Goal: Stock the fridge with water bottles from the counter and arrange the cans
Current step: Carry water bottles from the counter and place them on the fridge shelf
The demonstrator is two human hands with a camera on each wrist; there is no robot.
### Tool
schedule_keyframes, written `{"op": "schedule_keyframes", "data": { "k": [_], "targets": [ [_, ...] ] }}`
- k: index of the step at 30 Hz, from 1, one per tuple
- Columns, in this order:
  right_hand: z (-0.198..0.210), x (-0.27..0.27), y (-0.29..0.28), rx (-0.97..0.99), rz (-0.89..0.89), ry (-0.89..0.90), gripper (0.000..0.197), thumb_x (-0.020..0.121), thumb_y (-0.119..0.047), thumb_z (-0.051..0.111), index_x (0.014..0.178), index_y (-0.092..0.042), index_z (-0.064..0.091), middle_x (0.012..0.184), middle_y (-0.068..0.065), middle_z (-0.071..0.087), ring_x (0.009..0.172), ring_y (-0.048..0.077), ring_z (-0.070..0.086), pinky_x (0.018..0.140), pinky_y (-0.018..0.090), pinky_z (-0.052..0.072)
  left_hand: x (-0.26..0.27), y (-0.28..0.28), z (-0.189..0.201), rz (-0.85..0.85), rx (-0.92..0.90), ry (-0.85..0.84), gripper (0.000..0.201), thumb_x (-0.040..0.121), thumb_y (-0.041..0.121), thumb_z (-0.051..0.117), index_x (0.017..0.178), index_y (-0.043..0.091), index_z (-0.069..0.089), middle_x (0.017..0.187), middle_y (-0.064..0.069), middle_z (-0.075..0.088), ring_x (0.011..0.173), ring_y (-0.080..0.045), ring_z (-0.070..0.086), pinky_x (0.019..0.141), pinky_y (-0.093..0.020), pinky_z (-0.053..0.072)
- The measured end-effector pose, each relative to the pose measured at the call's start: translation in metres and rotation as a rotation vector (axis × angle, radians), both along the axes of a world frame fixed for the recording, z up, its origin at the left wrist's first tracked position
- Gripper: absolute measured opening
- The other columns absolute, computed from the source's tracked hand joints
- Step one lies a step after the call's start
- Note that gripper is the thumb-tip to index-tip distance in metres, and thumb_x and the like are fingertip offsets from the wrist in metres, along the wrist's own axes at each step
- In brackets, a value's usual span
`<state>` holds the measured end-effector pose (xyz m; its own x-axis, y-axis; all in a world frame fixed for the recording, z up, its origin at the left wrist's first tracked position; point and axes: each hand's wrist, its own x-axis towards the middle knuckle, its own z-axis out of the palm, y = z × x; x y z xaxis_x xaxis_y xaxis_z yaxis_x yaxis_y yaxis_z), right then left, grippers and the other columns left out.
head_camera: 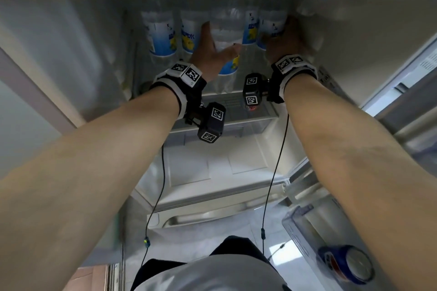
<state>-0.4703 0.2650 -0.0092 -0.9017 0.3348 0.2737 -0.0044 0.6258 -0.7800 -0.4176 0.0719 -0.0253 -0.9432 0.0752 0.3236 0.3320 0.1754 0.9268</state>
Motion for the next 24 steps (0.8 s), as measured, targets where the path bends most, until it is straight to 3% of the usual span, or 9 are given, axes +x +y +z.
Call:
{"op": "schedule_keyframes", "data": {
  "k": [5,7,11,14,18,24],
  "targets": [
    [-0.008,0.003,0.002,-0.092,0.037,-0.011,0.053,0.083,-0.029,0.075,0.128,-0.01,0.053,0.131,0.006,0.062,0.12,0.022,0.059,0.097,0.029,0.048,0.005,0.0,0.003,-0.002,-0.014,-0.01,0.064,0.09,0.012,0.069,0.14,0.005,0.029,0.126,-0.002,0.052,0.116,-0.012,0.053,0.086,-0.003,0.043],
    [-0.012,0.005,0.001,-0.138,0.034,-0.019,0.053,0.085,-0.031,0.074,0.128,-0.01,0.053,0.131,0.005,0.062,0.12,0.022,0.06,0.1,0.033,0.049,0.008,0.001,0.005,0.009,-0.026,-0.015,0.065,0.09,0.014,0.069,0.141,0.007,0.029,0.126,0.0,0.051,0.116,-0.011,0.052,0.086,-0.003,0.042],
    [-0.018,0.009,0.003,-0.132,0.008,-0.006,0.055,0.085,-0.036,0.073,0.129,-0.011,0.051,0.131,0.004,0.063,0.118,0.021,0.061,0.098,0.033,0.05,0.012,0.002,0.009,0.022,-0.05,-0.026,0.069,0.09,0.016,0.07,0.143,0.007,0.027,0.129,-0.001,0.05,0.119,-0.012,0.05,0.096,-0.018,0.042],
    [-0.018,0.011,0.005,-0.139,0.003,0.023,0.056,0.085,-0.034,0.073,0.13,-0.009,0.051,0.132,0.005,0.062,0.119,0.021,0.06,0.096,0.03,0.049,0.013,0.002,0.009,0.01,-0.083,-0.031,0.071,0.09,0.016,0.069,0.144,0.006,0.025,0.137,-0.008,0.05,0.121,-0.012,0.049,0.09,-0.008,0.042],
    [-0.019,0.015,0.005,-0.156,-0.022,0.034,0.055,0.087,-0.03,0.072,0.133,-0.01,0.051,0.134,0.004,0.061,0.121,0.019,0.059,0.087,0.021,0.043,0.015,0.003,0.007,-0.009,-0.105,-0.062,0.077,0.089,0.017,0.071,0.145,0.008,0.02,0.144,-0.011,0.044,0.127,-0.015,0.045,0.106,-0.028,0.041],
    [-0.016,0.016,0.002,-0.113,-0.01,0.058,0.044,0.091,-0.026,0.067,0.13,-0.01,0.052,0.133,0.005,0.061,0.121,0.019,0.058,0.088,0.02,0.041,0.015,0.001,0.009,0.007,-0.14,-0.084,0.079,0.087,0.016,0.073,0.145,0.009,0.02,0.143,-0.01,0.046,0.128,-0.019,0.048,0.107,-0.033,0.042]
  ]
}}
